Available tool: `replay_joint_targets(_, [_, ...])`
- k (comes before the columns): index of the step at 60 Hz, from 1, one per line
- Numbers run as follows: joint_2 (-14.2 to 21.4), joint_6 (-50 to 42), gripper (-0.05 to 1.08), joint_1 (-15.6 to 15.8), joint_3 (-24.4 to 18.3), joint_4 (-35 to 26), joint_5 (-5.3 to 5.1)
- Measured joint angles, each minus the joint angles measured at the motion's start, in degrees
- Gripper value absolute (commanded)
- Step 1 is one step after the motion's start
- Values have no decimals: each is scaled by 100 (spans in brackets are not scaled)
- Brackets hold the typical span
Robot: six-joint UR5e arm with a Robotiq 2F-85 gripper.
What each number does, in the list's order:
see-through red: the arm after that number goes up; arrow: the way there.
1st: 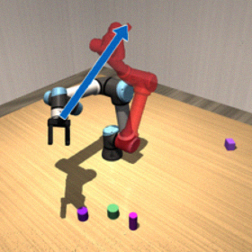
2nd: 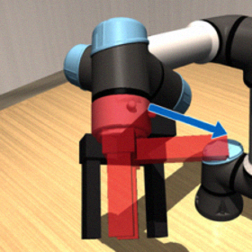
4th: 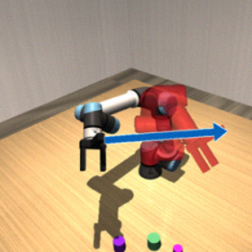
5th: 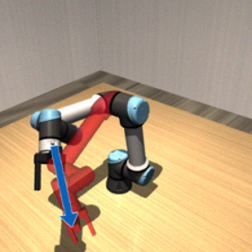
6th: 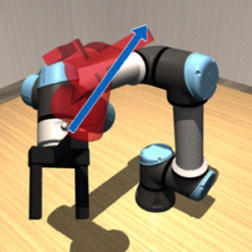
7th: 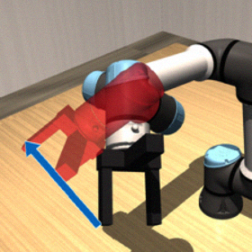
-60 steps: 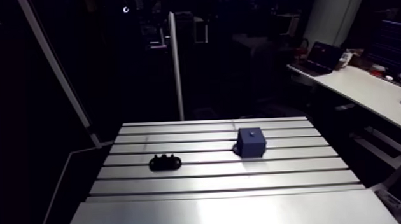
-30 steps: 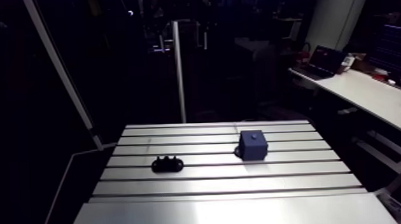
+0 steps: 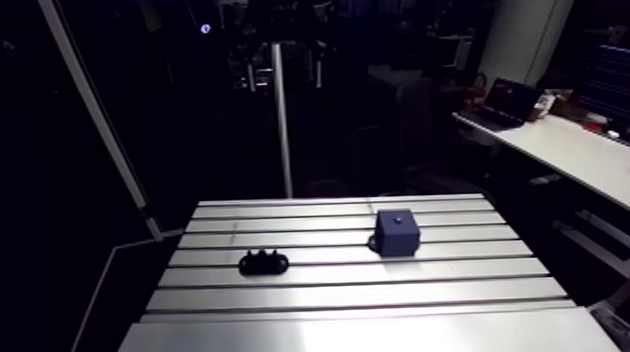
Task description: Pick up the M10 bolt and insert it into the hole until fully seated.
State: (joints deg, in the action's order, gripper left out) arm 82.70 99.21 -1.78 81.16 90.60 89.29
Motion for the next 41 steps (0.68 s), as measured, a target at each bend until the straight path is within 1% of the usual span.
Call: replay_joint_targets(41, [21, 13, 0, 4, 35, 11, 13])
